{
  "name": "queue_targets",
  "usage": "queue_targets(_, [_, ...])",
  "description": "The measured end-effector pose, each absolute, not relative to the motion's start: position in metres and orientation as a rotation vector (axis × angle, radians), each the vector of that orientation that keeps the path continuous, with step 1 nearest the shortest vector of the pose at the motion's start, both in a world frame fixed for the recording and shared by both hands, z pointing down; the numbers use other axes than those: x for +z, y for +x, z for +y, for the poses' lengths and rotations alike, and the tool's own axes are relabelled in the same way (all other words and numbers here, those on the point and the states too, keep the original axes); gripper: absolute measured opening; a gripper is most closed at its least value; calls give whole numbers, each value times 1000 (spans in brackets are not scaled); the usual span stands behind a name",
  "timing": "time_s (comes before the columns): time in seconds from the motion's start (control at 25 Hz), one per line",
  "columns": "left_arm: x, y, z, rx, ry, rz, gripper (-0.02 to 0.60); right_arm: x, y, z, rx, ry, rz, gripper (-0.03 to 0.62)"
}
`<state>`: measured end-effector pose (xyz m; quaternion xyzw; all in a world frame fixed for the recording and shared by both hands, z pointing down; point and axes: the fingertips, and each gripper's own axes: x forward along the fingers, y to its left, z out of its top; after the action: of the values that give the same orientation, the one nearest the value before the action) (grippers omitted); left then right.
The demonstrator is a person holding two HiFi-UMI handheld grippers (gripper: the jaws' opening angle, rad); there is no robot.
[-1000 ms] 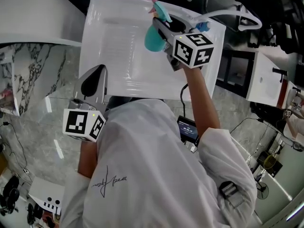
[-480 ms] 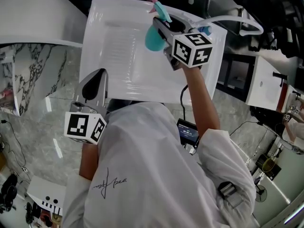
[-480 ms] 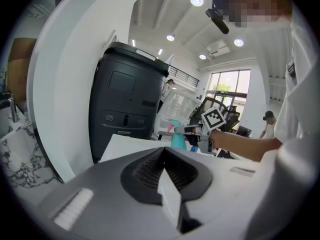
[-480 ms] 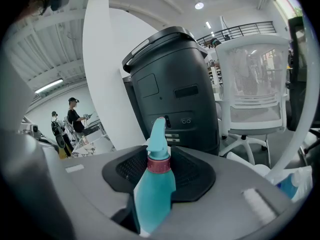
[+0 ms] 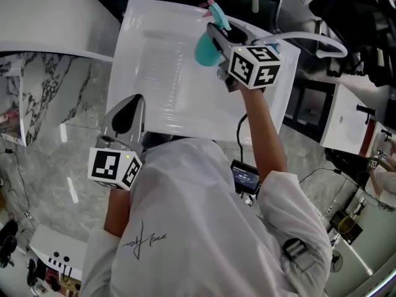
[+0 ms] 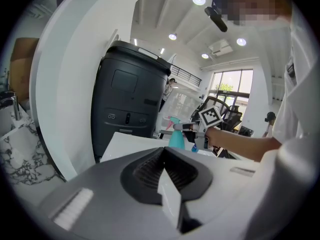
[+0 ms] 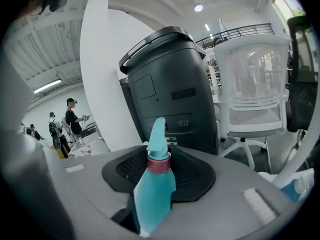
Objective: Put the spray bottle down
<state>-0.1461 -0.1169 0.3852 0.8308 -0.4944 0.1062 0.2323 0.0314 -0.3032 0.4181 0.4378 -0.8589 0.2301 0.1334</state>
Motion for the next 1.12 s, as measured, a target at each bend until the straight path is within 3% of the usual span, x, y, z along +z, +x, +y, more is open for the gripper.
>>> queue_targets(1.12, [390, -147, -122, 343, 2253, -1370, 54, 432, 27, -337, 618, 1339, -2513, 135])
